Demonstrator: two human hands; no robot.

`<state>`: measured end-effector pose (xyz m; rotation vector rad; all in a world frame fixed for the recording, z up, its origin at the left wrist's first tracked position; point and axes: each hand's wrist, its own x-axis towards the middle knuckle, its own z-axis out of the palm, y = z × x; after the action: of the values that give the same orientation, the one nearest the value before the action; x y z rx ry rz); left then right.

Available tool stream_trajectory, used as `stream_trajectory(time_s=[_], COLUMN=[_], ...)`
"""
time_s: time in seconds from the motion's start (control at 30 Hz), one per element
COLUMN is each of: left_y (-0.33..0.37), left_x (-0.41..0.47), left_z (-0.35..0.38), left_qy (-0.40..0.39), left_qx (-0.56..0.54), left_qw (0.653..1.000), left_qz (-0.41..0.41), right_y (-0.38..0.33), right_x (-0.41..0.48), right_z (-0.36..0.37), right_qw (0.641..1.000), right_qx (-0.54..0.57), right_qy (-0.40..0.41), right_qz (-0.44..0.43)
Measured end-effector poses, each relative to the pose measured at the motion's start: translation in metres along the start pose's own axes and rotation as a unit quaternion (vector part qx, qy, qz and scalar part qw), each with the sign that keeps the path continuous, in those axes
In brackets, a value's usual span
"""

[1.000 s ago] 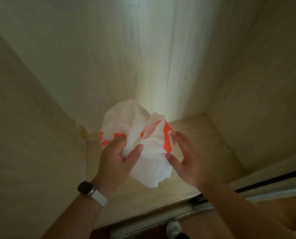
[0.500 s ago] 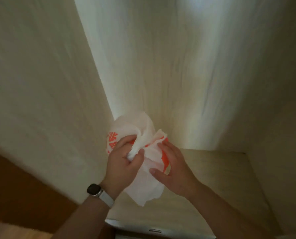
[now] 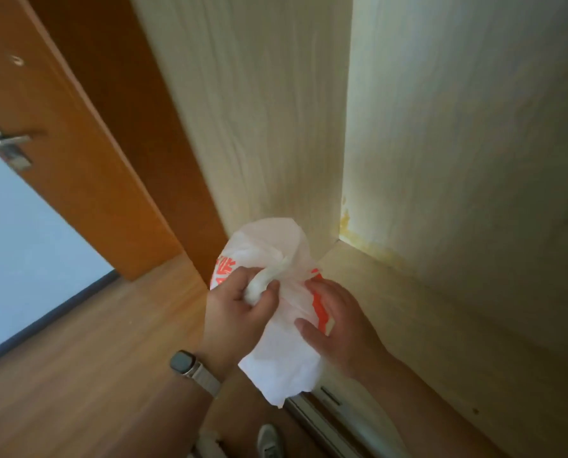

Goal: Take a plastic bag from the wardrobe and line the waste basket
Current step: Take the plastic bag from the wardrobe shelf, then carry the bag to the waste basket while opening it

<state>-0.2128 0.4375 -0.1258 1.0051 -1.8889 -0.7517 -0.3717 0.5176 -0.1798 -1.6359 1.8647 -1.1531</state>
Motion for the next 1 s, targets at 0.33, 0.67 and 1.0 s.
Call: stream_trajectory(time_s=[0.33,0.67,1.0], left_y=[-0.054,-0.124,-0.202], left_x=[-0.052,-0.028,0.019], left_z=[-0.090,-0.164,-0.272], left_qy=[0.167,0.266,0.305], left_qx=[0.021,0.023,0.005], left_qw=[0.975,0.941,0.928], left_qz=[-0.148,-0.206,-0.215], right_y=[-0.046,-0.092,-0.163], right_x=[0.023,0.096,0.191], right_z=[0.089,0.193,0.315], right_qw=[0.980,0.952,0.922], right_qx=[0.000,-0.010,-0.037], right_qy=[-0.168,-0.266,-0.342], right_qz=[-0.103,-0.151,-0.177])
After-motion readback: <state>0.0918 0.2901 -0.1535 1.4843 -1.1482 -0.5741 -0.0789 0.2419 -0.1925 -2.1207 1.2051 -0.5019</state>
